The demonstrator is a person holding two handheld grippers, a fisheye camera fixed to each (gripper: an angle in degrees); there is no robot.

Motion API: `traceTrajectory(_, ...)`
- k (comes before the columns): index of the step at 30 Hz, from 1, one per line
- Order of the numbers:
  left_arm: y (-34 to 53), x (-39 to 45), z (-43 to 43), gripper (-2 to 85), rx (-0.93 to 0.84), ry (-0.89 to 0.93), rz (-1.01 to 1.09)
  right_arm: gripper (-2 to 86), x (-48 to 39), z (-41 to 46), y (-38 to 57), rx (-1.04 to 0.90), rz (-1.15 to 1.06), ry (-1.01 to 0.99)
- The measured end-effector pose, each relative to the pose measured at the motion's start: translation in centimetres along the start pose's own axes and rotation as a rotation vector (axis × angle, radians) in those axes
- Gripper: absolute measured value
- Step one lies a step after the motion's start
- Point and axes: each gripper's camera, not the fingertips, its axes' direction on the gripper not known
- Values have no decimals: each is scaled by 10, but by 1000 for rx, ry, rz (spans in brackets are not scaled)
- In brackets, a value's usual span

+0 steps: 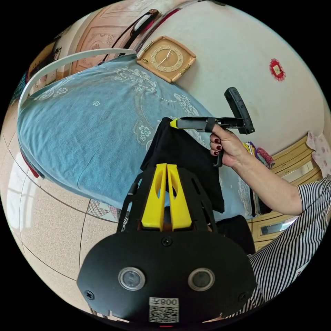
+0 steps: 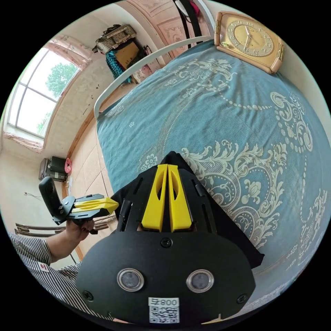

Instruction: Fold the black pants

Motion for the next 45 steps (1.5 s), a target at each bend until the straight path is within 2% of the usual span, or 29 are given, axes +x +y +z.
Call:
traceTrajectory(3, -1, 2, 6, 1, -32, -34, 13, 0, -5, -1, 8, 47, -21, -49)
traceTrajectory(6, -1, 4, 9, 1, -45, -31, 6, 1, 0, 26, 6, -73, -4, -42)
traceTrajectory(10, -3, 17, 4, 1, -4, -25, 65, 0, -2, 9, 14, 32, -54, -70)
traceTrajectory(13, -4, 14, 22, 1, -82, -88, 63, 0, 9, 28, 10, -68, -50, 11)
traceTrajectory(16, -2, 13, 23, 1, -54, -64, 31, 0, 32, 27, 8, -65, 23, -82)
traceTrajectory(19, -2, 22, 23, 0, -52, -101, 46, 0, 30, 11, 12, -6, -6, 6)
traceTrajectory(22, -1, 22, 29, 0, -54, -86, 35, 1, 40, 15, 17, -64, -18, 31)
traceTrajectory(24, -3, 22, 27, 0, -40, -52, -3, 1, 51, 10, 21, -55, 14, -16)
traceTrajectory(27, -2, 32, 24, 1, -12, -102, 26, 1, 60, -20, 39, 52, 30, -47)
traceTrajectory(32, -7, 30, 34, 1, -75, -63, 10, 2, 96, -69, 129, 113, 92, -223)
traceTrajectory(35, -7, 47, 30, 1, -55, -122, 57, 1, 115, -82, 203, 93, 177, -317)
traceTrajectory(39, -6, 74, 44, 2, -117, -66, 120, 1, 122, -68, 287, -49, 285, -291)
traceTrajectory(41, -7, 87, 54, 2, -160, -68, 144, 1, 124, -73, 330, 27, 377, -343)
traceTrajectory(43, -9, 99, 60, 2, -174, -53, 177, 1, 123, -74, 344, -30, 381, -374)
traceTrajectory(45, -14, 116, 68, 4, -184, -20, 218, 1, 115, -79, 353, -68, 330, -323)
